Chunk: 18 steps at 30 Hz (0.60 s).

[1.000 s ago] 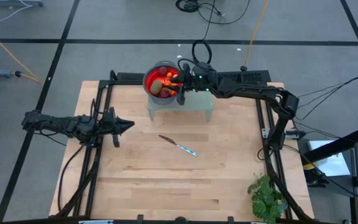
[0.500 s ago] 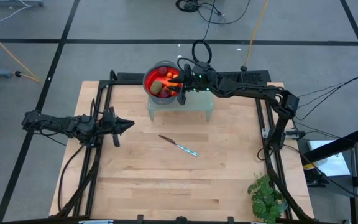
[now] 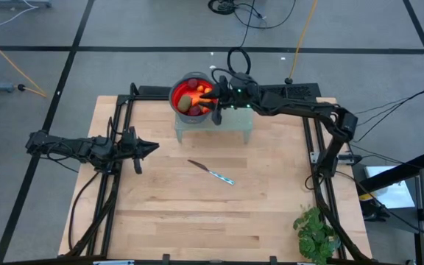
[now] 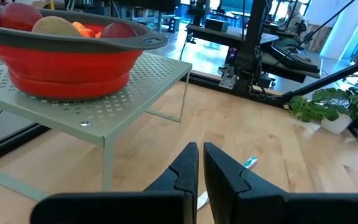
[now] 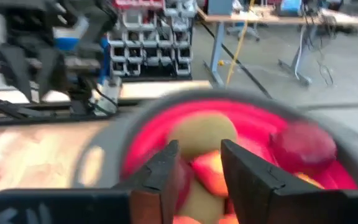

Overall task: Pick & Place Fruit
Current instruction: Put the knife on the shelf

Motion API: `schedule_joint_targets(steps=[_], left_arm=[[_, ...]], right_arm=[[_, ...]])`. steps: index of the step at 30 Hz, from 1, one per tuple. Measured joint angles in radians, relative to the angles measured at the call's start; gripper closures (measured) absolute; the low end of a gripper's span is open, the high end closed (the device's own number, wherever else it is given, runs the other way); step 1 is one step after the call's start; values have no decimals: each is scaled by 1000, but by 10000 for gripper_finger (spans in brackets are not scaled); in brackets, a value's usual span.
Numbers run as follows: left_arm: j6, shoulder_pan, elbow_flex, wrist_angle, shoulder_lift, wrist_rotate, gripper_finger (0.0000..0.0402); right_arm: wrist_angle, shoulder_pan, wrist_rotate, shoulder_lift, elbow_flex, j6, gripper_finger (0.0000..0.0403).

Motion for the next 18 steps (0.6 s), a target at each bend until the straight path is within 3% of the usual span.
schedule_joint_targets(steps=[10, 18], left_arm=[[6, 0, 0, -36, 0, 0, 378], [23, 0, 0, -54, 0, 0, 378]], right_arm=[[-128, 94, 30, -77, 0, -79, 394], [-150, 193, 86, -102, -1, -57, 401]])
